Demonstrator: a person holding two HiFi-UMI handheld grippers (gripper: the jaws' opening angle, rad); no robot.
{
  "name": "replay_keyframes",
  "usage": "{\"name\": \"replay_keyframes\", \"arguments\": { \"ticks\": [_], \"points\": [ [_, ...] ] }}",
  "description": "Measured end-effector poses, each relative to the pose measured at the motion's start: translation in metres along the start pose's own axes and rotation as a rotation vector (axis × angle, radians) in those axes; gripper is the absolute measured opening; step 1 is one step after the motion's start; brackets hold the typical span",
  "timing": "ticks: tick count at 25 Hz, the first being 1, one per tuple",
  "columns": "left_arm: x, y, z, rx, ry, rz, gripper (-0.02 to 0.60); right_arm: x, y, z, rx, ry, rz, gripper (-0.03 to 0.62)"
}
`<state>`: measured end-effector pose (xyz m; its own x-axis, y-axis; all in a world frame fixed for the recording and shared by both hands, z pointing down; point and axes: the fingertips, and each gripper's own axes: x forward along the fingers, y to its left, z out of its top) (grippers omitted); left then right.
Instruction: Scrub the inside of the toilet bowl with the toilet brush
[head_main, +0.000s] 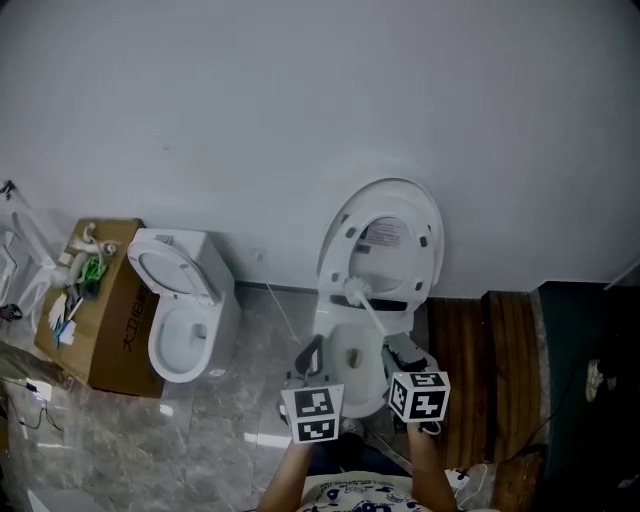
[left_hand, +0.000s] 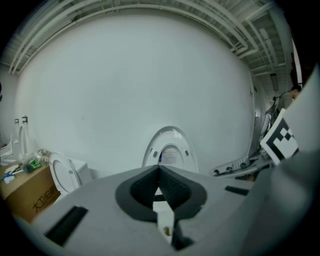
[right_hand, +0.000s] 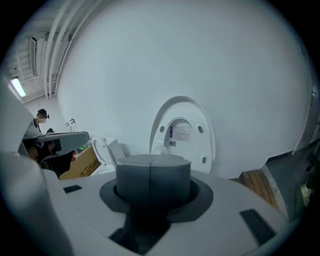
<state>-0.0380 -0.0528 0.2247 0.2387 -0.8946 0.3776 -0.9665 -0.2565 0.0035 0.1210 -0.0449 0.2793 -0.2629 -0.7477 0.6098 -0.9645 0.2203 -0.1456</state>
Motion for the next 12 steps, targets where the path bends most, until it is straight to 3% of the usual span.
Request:
{"name": "replay_keyframes", "arguments": {
  "ticks": [12],
  "points": [
    [-0.027,0.006,0.059,0.028,-0.123,0.042,0.002,-0.045,0.005,0.068,-0.038,-0.183,0.014,0.164]
  ]
}}
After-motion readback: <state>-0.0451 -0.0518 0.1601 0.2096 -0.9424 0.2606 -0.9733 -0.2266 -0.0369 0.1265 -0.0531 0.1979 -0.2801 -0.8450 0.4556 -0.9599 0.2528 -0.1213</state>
